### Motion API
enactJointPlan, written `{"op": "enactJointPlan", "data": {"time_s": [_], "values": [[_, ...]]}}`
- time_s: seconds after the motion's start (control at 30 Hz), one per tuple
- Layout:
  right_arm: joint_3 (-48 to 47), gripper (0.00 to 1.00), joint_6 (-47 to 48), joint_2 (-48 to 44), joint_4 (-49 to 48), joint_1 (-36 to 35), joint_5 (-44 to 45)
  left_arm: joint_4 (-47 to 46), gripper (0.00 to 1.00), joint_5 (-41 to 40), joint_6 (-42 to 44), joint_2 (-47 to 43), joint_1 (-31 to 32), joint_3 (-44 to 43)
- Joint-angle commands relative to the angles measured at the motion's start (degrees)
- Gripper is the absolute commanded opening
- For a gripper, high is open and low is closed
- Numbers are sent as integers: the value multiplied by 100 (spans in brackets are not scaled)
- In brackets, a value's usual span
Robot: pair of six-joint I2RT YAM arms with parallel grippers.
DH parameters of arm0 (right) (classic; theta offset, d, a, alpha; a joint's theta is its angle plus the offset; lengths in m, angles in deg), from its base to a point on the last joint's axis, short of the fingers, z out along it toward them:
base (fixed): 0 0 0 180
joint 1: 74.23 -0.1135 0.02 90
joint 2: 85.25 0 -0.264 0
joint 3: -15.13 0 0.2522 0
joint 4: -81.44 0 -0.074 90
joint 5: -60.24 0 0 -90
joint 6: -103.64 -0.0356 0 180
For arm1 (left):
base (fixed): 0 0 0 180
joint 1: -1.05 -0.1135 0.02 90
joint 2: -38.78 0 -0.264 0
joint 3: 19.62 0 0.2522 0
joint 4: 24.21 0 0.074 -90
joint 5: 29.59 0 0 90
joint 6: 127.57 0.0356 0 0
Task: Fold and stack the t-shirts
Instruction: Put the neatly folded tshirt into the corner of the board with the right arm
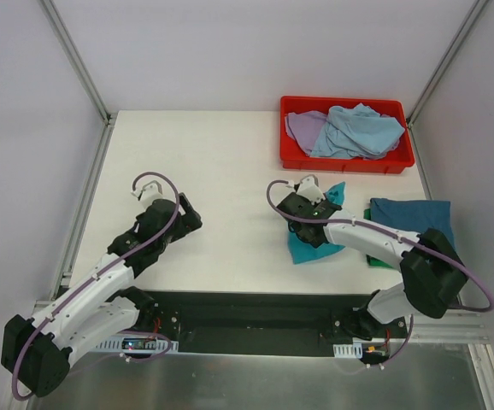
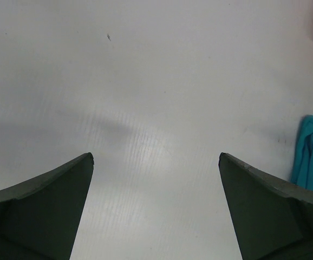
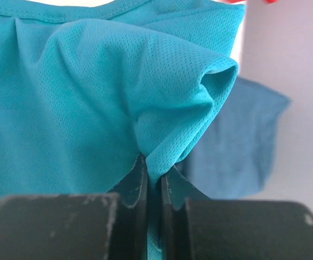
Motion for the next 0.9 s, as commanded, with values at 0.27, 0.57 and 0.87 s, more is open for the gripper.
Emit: {"op": "enactJointPlan", "data": {"time_s": [0.27,0.57,0.87], "values": [[21,0,2623,-1317,-470,1454,1095,214,99,-444,21,-262,-79,8],[-259,0,3021,-2241,-420,1806,445,267,99,-568,65,-429,-88,26],[-840,0,3144,-2478,354,2464,490,302,99,-673,56,-517,-97,53]]}}
